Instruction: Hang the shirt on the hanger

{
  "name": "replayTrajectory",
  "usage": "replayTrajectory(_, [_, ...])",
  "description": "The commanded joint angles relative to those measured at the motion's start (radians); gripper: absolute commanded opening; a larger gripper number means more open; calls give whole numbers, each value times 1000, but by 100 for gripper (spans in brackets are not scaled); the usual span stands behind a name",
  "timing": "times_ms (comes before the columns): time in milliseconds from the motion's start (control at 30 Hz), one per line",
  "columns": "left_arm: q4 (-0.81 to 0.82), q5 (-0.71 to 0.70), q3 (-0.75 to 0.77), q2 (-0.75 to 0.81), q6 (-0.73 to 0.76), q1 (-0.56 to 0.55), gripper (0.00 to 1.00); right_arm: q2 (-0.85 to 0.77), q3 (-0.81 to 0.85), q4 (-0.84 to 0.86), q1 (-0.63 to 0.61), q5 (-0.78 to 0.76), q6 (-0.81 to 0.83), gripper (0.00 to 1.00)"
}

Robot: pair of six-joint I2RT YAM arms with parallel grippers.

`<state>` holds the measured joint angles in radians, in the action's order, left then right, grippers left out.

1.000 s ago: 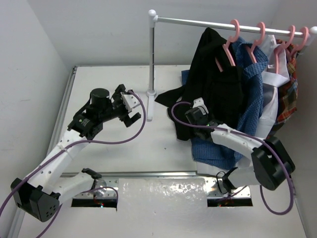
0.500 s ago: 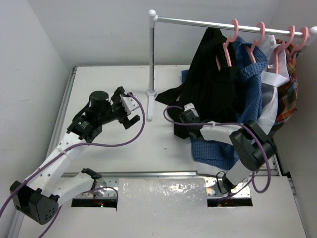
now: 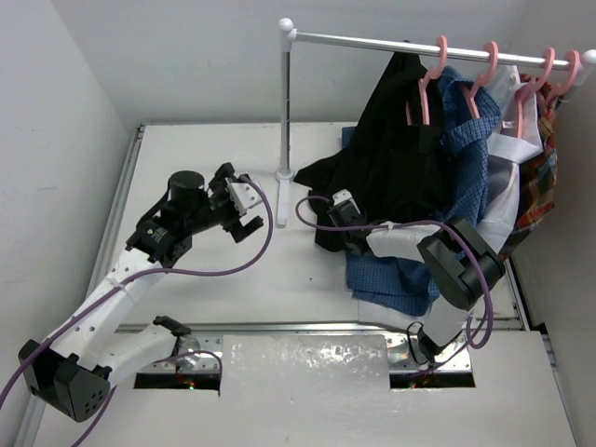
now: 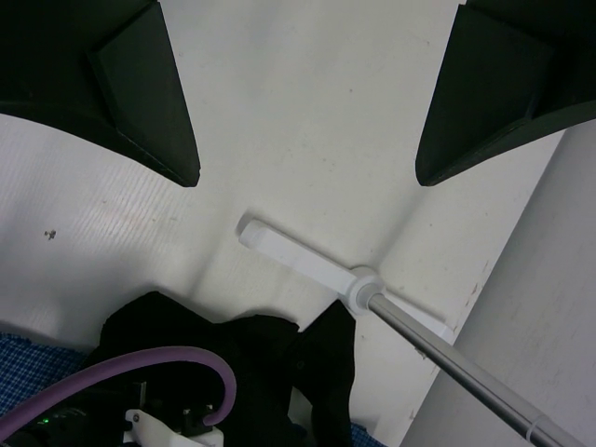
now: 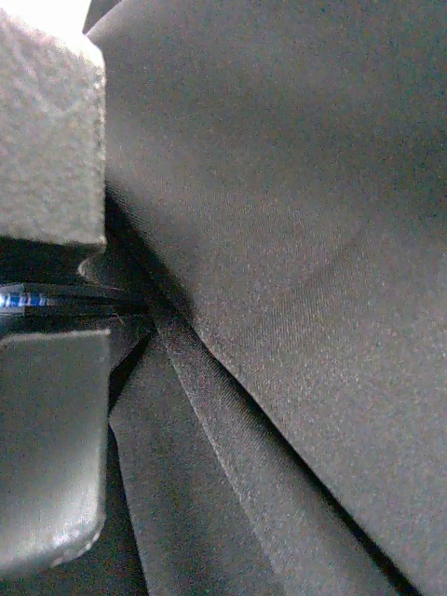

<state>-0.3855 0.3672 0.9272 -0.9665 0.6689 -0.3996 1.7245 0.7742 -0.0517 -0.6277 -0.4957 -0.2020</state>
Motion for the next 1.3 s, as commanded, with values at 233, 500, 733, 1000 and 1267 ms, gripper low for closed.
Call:
replayTrajectory(233, [31,15,-10,12,9,2,100,-37,-67,-56,-7,186,-97,43])
replayTrajectory(500, [39,13,-10,12,0,2,100,-276,-39,-122,-9,174,-16,99])
replayTrajectory(733, [69,-144,-45,11,-60,4,100,-410,-38,-120,-9,201,41,99])
replayTrajectory(1000, [132,-246,-142,-104,-236,196,100,-468,-148,21,-9,328,33,99])
replayTrajectory(1267, [273,-312,-297,-55,-242,248,100,-468,-239,88,-9,335,-17,99])
